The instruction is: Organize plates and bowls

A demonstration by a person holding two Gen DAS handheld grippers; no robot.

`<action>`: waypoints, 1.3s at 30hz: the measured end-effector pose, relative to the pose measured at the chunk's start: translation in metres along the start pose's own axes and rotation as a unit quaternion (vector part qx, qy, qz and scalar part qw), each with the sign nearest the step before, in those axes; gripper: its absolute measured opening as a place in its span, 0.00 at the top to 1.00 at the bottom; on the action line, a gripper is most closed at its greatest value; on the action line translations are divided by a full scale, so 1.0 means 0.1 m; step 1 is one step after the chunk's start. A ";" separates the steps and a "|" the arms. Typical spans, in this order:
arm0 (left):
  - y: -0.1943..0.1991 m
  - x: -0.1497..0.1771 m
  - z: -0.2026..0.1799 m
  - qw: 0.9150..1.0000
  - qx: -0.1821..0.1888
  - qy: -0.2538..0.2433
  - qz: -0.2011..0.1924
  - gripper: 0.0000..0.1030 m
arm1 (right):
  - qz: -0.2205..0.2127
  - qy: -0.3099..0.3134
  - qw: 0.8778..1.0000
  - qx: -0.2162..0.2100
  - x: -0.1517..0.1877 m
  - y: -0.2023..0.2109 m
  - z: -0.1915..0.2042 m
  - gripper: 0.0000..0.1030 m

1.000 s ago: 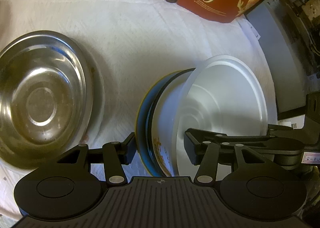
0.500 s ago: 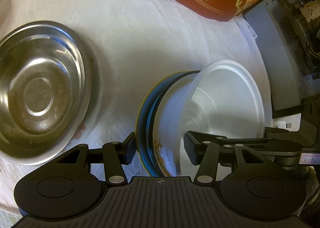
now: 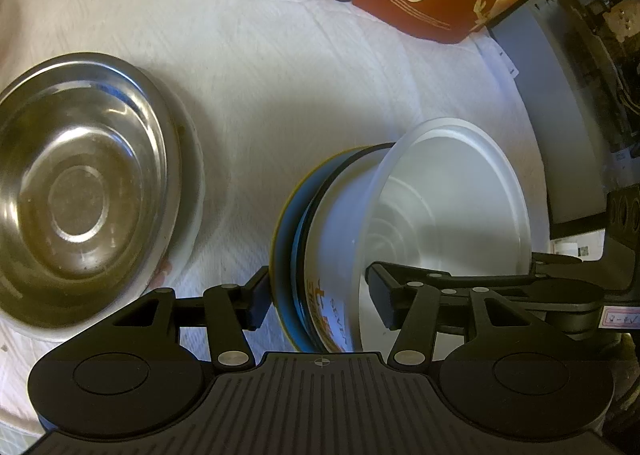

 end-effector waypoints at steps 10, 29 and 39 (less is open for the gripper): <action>0.00 -0.08 0.06 1.000 -0.004 0.001 -0.002 0.45 | -0.002 -0.001 1.000 -0.002 -0.03 -0.02 0.01 0.33; -0.08 -0.09 0.10 1.000 0.011 0.015 0.006 0.45 | 0.020 -0.041 0.999 -0.007 -0.07 -0.02 -0.02 0.40; -0.01 -0.08 0.07 1.000 0.022 0.015 0.003 0.45 | 0.016 -0.032 0.999 -0.001 -0.08 0.06 0.03 0.39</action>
Point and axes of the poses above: each gripper's, at about its wrist camera, not at the fingertips, and y roughly against the way its jaws point, z to its left, x to its underside, the point moved 10 cm from there along -y, roughly the way its jaws point, and after that the axes turned 13 degrees about -y, right-handed, at the moved point
